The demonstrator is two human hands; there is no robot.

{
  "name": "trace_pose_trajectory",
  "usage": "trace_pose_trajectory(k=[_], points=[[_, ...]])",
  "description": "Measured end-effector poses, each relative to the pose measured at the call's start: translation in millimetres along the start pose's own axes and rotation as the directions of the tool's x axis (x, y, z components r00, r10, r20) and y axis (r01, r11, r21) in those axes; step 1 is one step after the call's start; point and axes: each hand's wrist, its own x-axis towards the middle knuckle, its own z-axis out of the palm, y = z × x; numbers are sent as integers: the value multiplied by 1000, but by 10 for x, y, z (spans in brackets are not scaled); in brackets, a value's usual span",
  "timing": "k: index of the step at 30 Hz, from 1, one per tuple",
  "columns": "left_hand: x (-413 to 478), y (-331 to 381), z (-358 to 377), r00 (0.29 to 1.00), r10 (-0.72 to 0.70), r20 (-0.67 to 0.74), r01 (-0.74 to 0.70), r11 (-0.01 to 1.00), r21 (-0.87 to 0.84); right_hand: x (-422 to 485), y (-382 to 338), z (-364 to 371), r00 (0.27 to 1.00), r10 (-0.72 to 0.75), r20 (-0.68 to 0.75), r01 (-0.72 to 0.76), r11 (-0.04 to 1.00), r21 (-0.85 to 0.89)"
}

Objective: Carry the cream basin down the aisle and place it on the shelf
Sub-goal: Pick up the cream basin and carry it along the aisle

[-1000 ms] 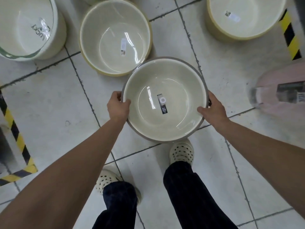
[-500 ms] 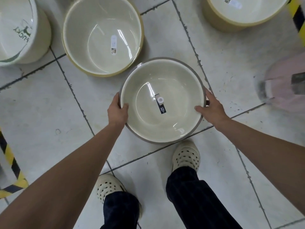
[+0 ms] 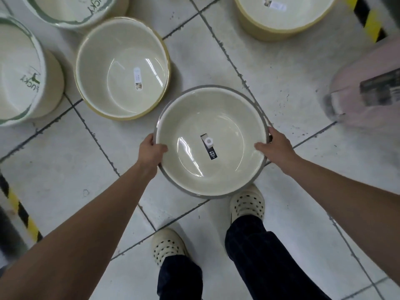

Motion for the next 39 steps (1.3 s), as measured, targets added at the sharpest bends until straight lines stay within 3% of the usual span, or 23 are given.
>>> trace_pose_trajectory(k=[7, 20, 29, 39], points=[[-819, 828, 230, 997, 8, 79, -4, 999, -42, -601, -303, -744, 982, 153, -109, -109, 938, 330], [-1735, 2838, 461, 989, 87, 121, -84, 996, -30, -1186, -1550, -2218, 970, 125, -209, -49, 942, 333], [-1346, 3761, 763, 982, 92, 164, -82, 995, -63, -819, -2267, -2793, 965, 93, -247, -1, 937, 349], [-344, 4348, 1302, 975, 67, 213, -90, 991, 100, 21, -2670, -2956, 907, 197, -371, -43, 922, 384]])
